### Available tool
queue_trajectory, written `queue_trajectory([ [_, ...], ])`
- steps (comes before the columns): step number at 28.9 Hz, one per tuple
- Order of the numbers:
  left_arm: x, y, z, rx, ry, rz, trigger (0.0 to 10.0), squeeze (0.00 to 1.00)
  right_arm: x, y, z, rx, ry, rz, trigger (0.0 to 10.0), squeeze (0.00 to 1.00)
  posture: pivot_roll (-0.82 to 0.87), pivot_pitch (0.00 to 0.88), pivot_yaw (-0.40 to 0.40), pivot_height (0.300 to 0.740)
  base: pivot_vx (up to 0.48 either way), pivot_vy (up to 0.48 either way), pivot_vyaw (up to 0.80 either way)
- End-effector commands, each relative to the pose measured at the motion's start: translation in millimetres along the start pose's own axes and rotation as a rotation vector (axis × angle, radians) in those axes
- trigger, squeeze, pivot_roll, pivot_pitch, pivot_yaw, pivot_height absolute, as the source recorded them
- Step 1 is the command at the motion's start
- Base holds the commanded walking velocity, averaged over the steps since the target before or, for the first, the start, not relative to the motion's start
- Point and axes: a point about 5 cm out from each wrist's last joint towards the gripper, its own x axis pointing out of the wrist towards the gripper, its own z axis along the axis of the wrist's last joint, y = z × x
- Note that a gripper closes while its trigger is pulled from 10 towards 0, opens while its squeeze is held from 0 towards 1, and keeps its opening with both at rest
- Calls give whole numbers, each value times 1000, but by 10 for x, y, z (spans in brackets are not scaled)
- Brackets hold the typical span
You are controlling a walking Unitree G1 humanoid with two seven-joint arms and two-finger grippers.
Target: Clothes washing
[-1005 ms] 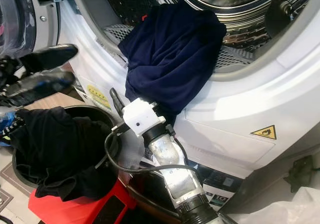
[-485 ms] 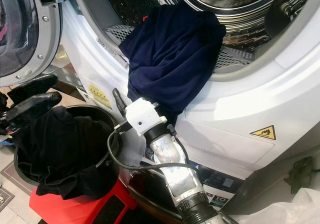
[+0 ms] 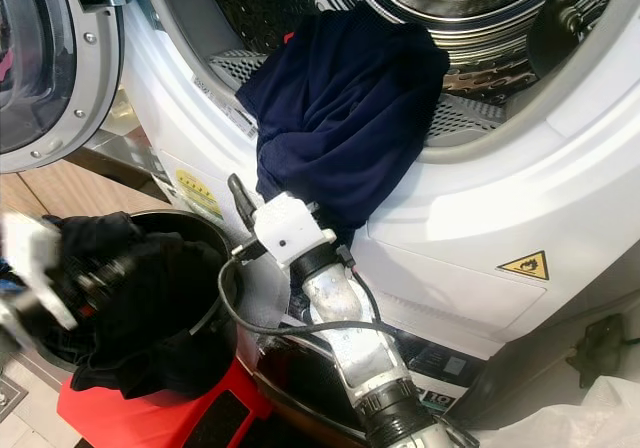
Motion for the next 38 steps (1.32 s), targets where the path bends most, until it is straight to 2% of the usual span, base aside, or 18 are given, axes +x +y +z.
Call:
queue_trajectory([
  [1,9,76,9,74,11,50,10000,0,15,-48,33,3,-19,-24,10000,0,118,114,17,740,0,0,0],
  [4,80,153,-62,123,21,114,10000,0,7,-74,45,5,-29,-36,10000,0,127,114,9,740,0,0,0],
  [7,172,110,-220,167,90,51,10000,0,13,-89,45,5,-32,-40,10000,0,126,114,9,740,0,0,0],
  [9,248,-14,-307,217,159,-62,10000,0,19,-94,48,3,-33,-37,10000,0,114,116,6,740,0,0,0],
  [10,248,-14,-307,217,159,-62,10000,0,19,-94,48,3,-33,-37,10000,0,114,116,6,740,0,0,0],
  [11,303,-89,-337,202,174,-122,10000,0,20,-100,53,4,-34,-39,10000,0,114,116,6,740,0,0,0],
  [14,402,-208,-454,265,241,-227,10000,0,21,-112,50,1,-33,-39,10000,0,109,117,2,740,0,0,0],
  [17,480,-287,-578,275,274,-296,10000,0,21,-115,47,1,-32,-38,10000,0,110,117,0,740,0,0,0],
  [20,613,-470,-793,242,317,-387,10000,0,32,-110,50,0,-33,-37,10000,0,98,112,4,740,0,0,0],
  [24,691,-580,-943,262,360,-420,10000,0,44,-120,69,-2,-39,-44,10000,0,80,108,6,740,0,0,0],
  [25,718,-588,-933,288,357,-435,10000,0,46,-120,75,-2,-41,-44,10000,0,78,109,7,740,0,0,0],
  [29,799,-622,-847,269,325,-494,10000,0,44,-117,86,0,-45,-45,10000,0,80,109,7,740,0,0,0],
  [31,896,-712,-643,365,262,-623,10000,0,41,-112,89,2,-47,-44,10000,0,75,110,8,740,0,0,0],
  [32,896,-712,-643,365,262,-623,10000,0,41,-112,89,2,-47,-44,10000,0,75,110,8,740,0,0,0],
  [34,974,-782,-318,448,149,-660,10000,0,34,-111,103,5,-54,-44,10000,0,69,112,10,740,0,0,0],
  [36,978,-811,-90,466,85,-669,10000,0,30,-114,111,7,-57,-45,10000,0,72,112,11,740,0,0,0],
  [38,934,-810,20,496,59,-667,10000,0,21,-113,112,14,-59,-47,10000,0,77,115,10,740,0,0,0],
])
